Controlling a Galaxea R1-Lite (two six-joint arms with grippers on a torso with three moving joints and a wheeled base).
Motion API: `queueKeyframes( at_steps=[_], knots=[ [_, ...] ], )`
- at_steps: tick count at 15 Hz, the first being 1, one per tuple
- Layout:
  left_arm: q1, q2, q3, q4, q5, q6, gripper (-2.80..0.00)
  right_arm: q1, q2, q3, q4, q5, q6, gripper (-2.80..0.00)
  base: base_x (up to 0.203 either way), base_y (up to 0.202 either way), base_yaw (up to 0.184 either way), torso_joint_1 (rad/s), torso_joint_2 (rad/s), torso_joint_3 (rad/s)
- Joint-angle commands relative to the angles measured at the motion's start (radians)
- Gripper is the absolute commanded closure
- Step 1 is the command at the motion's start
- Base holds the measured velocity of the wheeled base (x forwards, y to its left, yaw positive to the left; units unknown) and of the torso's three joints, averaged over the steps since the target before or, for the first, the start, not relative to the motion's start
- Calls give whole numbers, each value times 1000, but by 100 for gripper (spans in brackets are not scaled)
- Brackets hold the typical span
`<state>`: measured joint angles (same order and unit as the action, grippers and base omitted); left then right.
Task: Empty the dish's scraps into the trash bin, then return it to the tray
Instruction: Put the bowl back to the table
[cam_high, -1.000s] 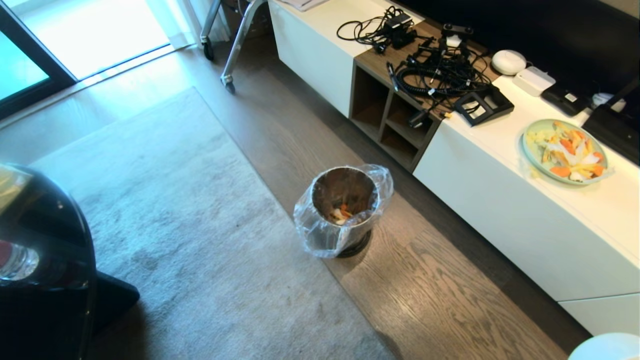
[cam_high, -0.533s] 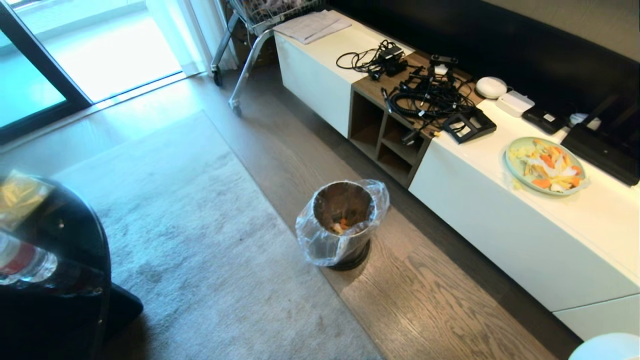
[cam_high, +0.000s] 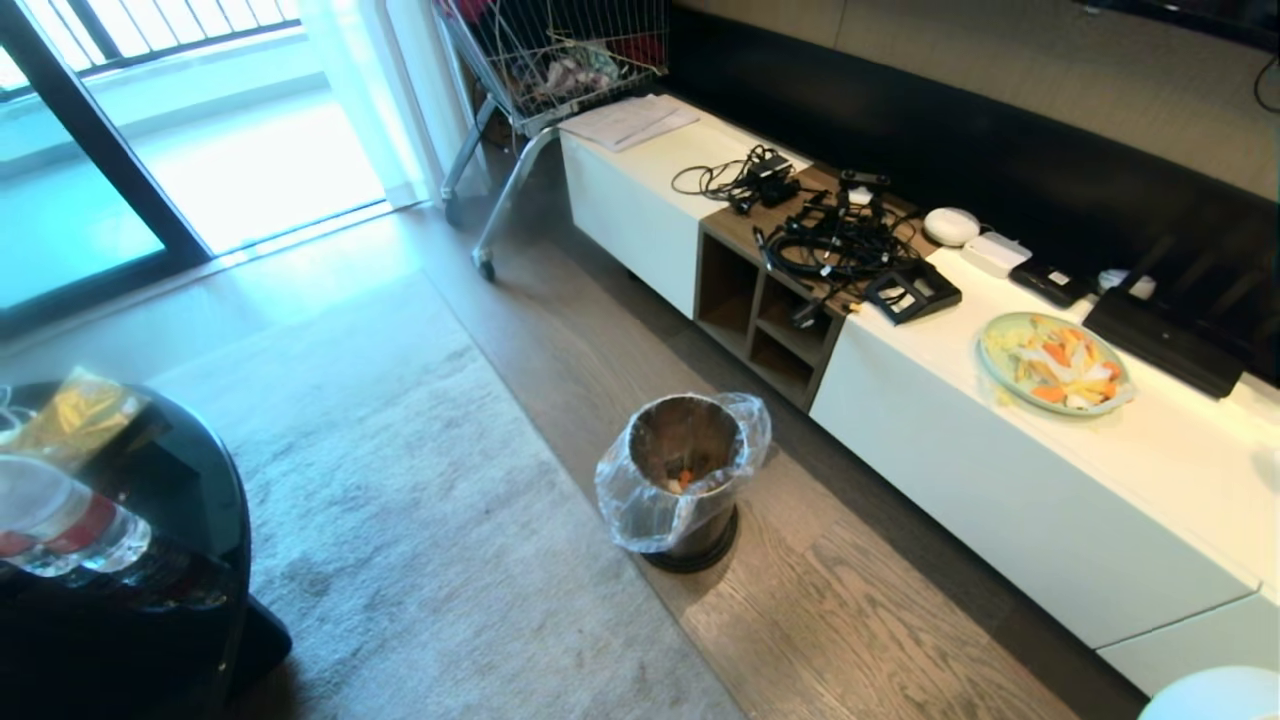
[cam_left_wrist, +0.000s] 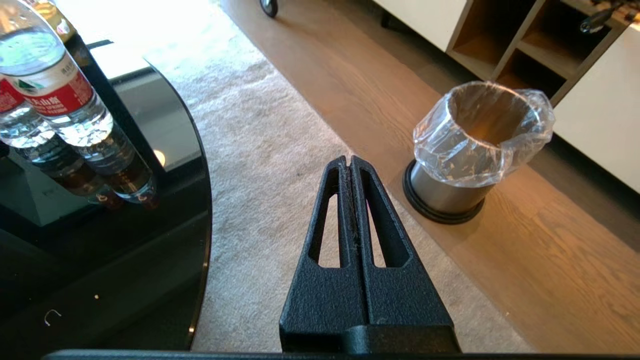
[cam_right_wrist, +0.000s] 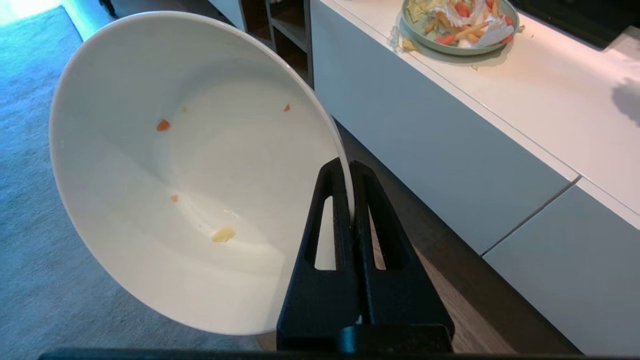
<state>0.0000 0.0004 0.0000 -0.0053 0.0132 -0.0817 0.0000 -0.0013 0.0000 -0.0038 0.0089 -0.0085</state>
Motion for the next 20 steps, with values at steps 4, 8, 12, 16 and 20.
queueKeyframes(
  at_steps=[4,8,12,16,20],
  knots=[
    [0,0,0,-1,1,-1,0,0,1,0,-1,0,-1,0,0,0,0,0,1,203],
    [0,0,0,-1,1,-1,0,0,1,0,-1,0,-1,0,0,0,0,3,2,205],
    [0,0,0,-1,1,-1,0,0,1,0,-1,0,-1,0,0,0,0,3,4,205],
    [0,0,0,-1,1,-1,0,0,1,0,-1,0,-1,0,0,0,0,3,1,48],
    [0,0,0,-1,1,-1,0,0,1,0,-1,0,-1,0,0,0,0,3,0,25]
  ],
)
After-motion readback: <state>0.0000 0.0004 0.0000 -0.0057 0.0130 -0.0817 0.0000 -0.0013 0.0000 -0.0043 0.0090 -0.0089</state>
